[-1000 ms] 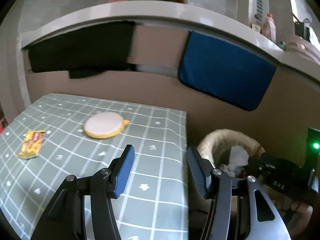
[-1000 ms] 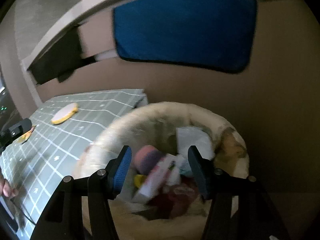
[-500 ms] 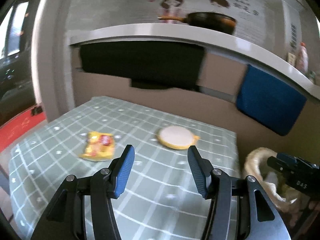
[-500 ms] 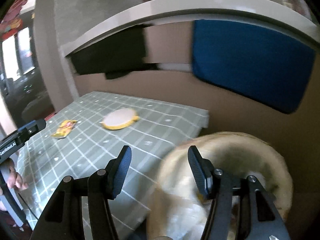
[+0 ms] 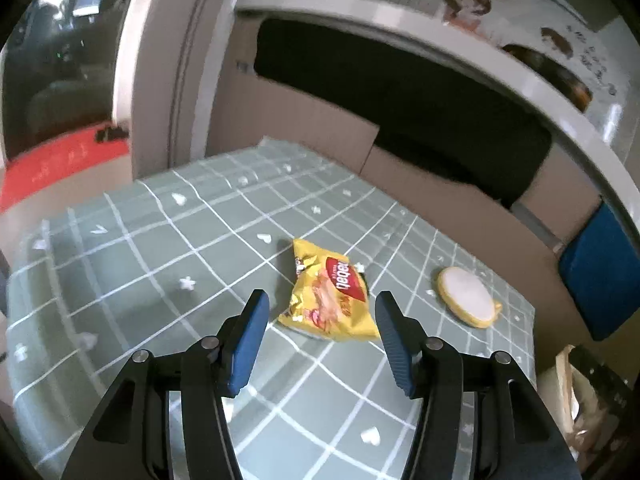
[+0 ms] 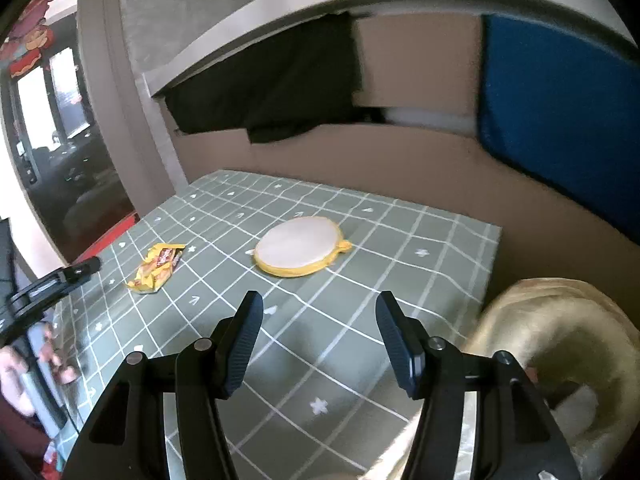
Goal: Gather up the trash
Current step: 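Move both open tools back to the table and grasp the yellow snack pack with the left tool, then grasp the round yellow-rimmed pad with the right tool while the left tool holds the snack pack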
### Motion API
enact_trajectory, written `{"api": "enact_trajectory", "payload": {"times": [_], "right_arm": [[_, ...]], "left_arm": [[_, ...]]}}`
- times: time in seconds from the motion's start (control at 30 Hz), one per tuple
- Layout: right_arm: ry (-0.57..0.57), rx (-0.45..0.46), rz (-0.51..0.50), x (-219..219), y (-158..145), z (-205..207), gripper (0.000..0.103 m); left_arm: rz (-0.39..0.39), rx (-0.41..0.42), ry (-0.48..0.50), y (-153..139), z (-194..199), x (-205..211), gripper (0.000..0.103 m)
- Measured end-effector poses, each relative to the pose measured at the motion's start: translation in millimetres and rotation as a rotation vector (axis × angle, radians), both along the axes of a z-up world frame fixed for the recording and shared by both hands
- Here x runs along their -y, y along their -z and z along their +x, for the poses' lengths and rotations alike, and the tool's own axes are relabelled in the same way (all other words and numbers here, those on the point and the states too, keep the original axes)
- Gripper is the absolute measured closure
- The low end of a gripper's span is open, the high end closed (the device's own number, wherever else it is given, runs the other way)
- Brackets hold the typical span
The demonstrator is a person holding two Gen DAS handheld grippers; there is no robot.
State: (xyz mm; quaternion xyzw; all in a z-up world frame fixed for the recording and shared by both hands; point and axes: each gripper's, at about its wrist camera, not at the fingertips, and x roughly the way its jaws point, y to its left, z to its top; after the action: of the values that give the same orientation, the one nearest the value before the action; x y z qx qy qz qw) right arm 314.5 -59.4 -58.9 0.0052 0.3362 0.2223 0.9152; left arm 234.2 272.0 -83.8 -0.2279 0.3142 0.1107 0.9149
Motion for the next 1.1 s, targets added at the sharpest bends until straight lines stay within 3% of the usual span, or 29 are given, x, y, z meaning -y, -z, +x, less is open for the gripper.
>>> {"api": "enact_trajectory", "payload": {"times": [0.27,0.37,0.47,0.53,0.63,0.9,1.1], "right_arm": [[-0.032,-0.039,-0.049,-24,23,28,0.047],[-0.033,-0.055,-0.047,-26,28,37,0.047],[-0.029,-0.075,-0.030,-27,30,52,0.047],[-0.031,-0.094,-0.022,-32,33,62,0.047],[-0.034,-0.126,-0.020,-41,38,79,0.047],[0.012,-0.142,-0.079,-67,46,112,0.047],[0.077,-0.217,-0.033,-67,60,141,0.047]], "left_arm": [[-0.088,-0.152,-0.021,44,73,-22,0.048],[-0.057,-0.152,-0.017,44,80,-16,0.048],[-0.004,-0.165,-0.009,44,84,-4,0.050],[0.014,-0.179,0.019,45,86,4,0.070],[0.016,-0.173,0.060,42,80,17,0.078],[0.031,-0.136,0.158,30,61,43,0.081],[0.026,-0.115,0.168,23,49,45,0.081]]}}
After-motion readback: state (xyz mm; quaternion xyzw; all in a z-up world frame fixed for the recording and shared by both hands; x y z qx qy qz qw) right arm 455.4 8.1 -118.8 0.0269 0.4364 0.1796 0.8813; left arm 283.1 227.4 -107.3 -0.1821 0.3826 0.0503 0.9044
